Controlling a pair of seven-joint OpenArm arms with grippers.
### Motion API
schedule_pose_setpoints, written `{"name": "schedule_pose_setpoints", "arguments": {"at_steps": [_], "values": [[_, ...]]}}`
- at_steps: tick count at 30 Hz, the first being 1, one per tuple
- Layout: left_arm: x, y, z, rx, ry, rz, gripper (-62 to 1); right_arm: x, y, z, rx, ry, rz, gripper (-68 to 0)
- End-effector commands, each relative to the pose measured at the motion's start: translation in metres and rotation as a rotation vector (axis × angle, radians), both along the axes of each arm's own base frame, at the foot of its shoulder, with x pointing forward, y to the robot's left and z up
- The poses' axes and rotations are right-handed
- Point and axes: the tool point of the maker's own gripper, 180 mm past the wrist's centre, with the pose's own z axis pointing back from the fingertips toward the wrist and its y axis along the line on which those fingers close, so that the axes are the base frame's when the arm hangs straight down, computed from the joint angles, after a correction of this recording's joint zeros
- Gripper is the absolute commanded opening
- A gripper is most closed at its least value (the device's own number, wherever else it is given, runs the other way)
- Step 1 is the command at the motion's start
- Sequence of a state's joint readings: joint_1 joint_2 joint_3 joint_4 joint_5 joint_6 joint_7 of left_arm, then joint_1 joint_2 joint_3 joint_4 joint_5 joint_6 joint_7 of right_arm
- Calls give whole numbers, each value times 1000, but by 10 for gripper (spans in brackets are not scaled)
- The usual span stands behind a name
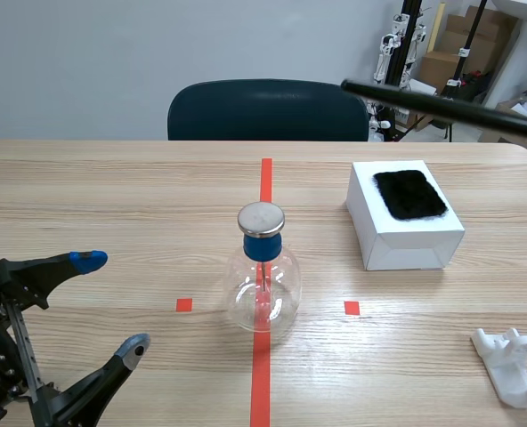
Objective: Do the electroscope experiment. move the rod toward and away from the electroscope
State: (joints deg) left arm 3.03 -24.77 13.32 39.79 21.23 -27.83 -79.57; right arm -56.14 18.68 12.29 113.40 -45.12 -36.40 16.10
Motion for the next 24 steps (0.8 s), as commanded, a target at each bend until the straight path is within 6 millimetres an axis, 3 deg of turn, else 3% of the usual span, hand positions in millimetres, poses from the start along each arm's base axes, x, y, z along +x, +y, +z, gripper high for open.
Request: {"name": "schedule_pose_setpoints", "arguments": {"at_steps": [1,7,15,24], "values": [[2,3,7,-19,-25,9,14,8,-6,14,-11,-54,-9,-668],[2,3,7,-19,-25,9,14,36,-10,20,-35,-48,-23,-668],[2,3,7,-19,-25,9,14,66,23,23,-136,-71,23,-669],[2,3,7,-19,-25,9,14,73,57,-8,-333,-35,110,-669]]}}
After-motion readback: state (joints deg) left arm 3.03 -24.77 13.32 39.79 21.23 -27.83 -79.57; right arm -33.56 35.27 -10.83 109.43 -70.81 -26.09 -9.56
